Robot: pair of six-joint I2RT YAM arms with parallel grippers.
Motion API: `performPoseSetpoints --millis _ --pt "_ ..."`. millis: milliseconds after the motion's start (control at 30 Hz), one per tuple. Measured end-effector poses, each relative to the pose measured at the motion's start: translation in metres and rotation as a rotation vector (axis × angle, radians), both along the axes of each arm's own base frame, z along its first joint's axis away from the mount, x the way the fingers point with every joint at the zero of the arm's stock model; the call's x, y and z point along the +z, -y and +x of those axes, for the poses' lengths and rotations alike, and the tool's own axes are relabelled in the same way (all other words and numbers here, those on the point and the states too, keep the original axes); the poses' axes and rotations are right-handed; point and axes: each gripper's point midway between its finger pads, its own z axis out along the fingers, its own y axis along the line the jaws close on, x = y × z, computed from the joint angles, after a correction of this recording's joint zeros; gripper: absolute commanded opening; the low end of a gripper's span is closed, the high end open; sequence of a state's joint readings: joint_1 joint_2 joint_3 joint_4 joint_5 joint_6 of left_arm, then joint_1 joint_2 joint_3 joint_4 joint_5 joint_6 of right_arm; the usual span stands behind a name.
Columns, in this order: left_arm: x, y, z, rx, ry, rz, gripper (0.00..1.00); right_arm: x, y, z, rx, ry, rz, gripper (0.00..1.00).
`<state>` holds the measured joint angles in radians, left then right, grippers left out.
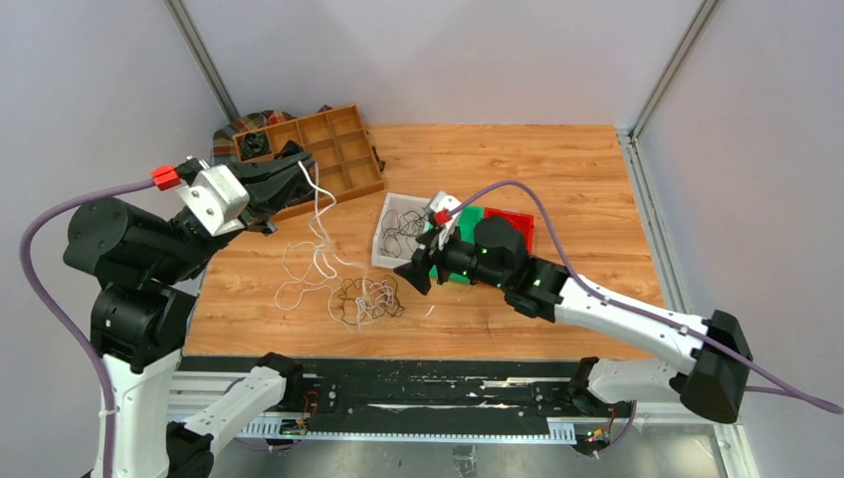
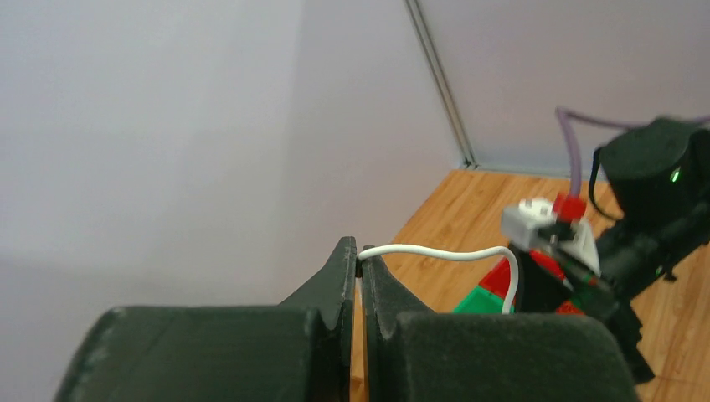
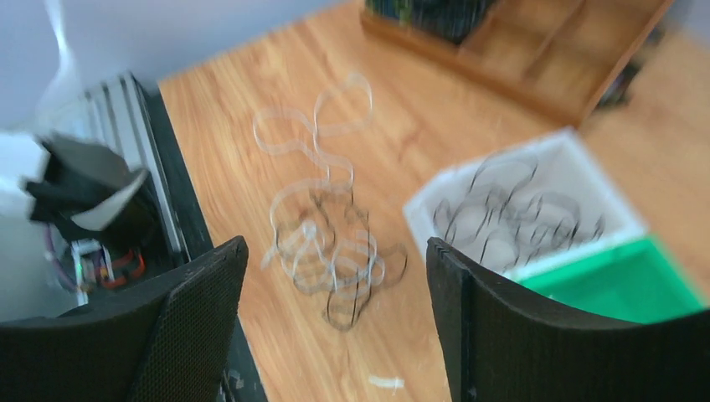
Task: Untangle the cables
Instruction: Untie the cable, then place the cable in the bin.
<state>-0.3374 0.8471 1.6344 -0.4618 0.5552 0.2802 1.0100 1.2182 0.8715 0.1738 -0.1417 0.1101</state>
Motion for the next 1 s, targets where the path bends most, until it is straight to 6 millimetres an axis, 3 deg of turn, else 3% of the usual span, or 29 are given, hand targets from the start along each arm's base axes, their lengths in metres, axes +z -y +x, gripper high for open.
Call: performPoseSetpoints --millis 33,67,233,333,500,767,933,1000 --pt "-0.005 0.001 0.003 0.002 -0.009 0.009 0.01 0.023 -0.001 0.001 0.002 0.033 0.037 0.78" --pt "-0.010 0.001 0.005 0.004 -0.017 0.021 0.01 0.062 -0.002 0.002 0.007 0.089 0.101 0.78" --pt "-0.033 0.004 0.015 0.007 -0.062 0.066 0.01 0.144 -0.002 -0.008 0.058 0.188 0.243 0.79" --pt "-0.041 0.005 0.016 0.002 -0.079 0.080 0.01 0.174 -0.001 -0.019 0.108 0.221 0.301 0.79" --pt "-0.046 0.007 0.016 -0.006 -0.102 0.078 0.01 0.188 -0.009 -0.028 0.168 0.233 0.331 0.79" --pt "-0.061 0.014 0.019 -0.043 -0.181 0.060 0.01 0.193 -0.051 -0.039 0.241 0.275 0.323 0.80" --pt "-0.065 0.020 0.015 -0.091 -0.219 0.053 0.01 0.199 -0.075 -0.025 0.206 0.310 0.304 0.80" --pt "-0.066 0.024 0.010 -0.121 -0.229 0.051 0.01 0.196 -0.081 -0.017 0.183 0.314 0.288 0.76"
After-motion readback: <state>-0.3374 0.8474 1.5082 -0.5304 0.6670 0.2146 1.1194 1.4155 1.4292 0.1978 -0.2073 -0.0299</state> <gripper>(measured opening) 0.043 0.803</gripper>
